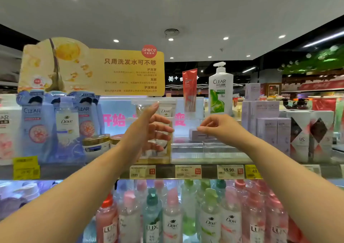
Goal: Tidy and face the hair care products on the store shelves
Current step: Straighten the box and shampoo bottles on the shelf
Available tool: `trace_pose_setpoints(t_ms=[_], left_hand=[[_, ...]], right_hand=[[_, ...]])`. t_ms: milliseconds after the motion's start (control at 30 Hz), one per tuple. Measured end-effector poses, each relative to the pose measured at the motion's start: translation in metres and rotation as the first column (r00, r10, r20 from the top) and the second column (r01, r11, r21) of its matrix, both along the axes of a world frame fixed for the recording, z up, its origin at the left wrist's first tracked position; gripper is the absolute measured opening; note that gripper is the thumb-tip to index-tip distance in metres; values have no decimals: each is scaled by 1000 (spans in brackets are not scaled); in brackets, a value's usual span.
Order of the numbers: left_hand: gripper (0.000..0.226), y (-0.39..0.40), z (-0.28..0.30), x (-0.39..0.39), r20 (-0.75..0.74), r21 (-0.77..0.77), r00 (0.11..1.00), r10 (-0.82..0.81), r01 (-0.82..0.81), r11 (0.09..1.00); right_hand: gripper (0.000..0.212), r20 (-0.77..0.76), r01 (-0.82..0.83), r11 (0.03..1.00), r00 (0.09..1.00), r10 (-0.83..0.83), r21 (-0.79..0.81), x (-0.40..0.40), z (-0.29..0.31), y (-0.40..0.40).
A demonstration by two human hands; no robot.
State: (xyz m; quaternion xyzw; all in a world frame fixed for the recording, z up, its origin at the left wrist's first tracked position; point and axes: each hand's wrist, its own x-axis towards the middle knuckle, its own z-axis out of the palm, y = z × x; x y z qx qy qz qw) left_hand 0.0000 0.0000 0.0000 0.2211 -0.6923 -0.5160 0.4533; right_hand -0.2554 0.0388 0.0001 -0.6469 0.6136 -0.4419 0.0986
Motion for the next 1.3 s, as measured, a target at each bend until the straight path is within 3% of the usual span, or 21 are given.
trace_pose_setpoints(t_ms=[67,167,333,600,700,833,967,1133,1233,1300], left_hand=[[69,-6,0,-8,2,13,1000,-14,14,1000],[71,-11,-8,-22,7,24,999,-51,51,998],[68,-11,-17,-44,-8,46,994,-108,109,993],[13,-23,-28,-80,55,-63,998,-8,11,998],[25,-33,-28,-89,57,-100,995,80,-74,992],[46,-41,-32,-99,110,-187,974,196,-173,967],[56,-39,-32,-111,88,-212,978,191,-169,962],[68,-32,-18,-135,19,-219,987,161,-153,964],[66,-27,-6,-156,2,-247,988,152,-147,958],[59,-23,2,-172,5,-295,990,144,-136,946]], right_hand=[[30,-269,146,989,952,-148,-28,-13,2,-9],[44,-464,197,980,870,-164,23,-30,-5,-27],[53,-516,199,978,845,-138,64,-39,-15,-49],[55,-707,348,936,649,-281,-52,-31,-24,-58],[62,-720,376,925,627,-297,-54,-28,-18,-53],[65,-697,348,935,654,-293,-66,-26,-16,-45],[62,-636,281,951,713,-295,-127,-29,-9,-35],[42,-240,148,975,953,-186,-168,-40,20,-16],[35,32,48,988,999,-43,-148,-51,44,-2],[24,109,-33,987,993,51,-156,-62,60,7]])
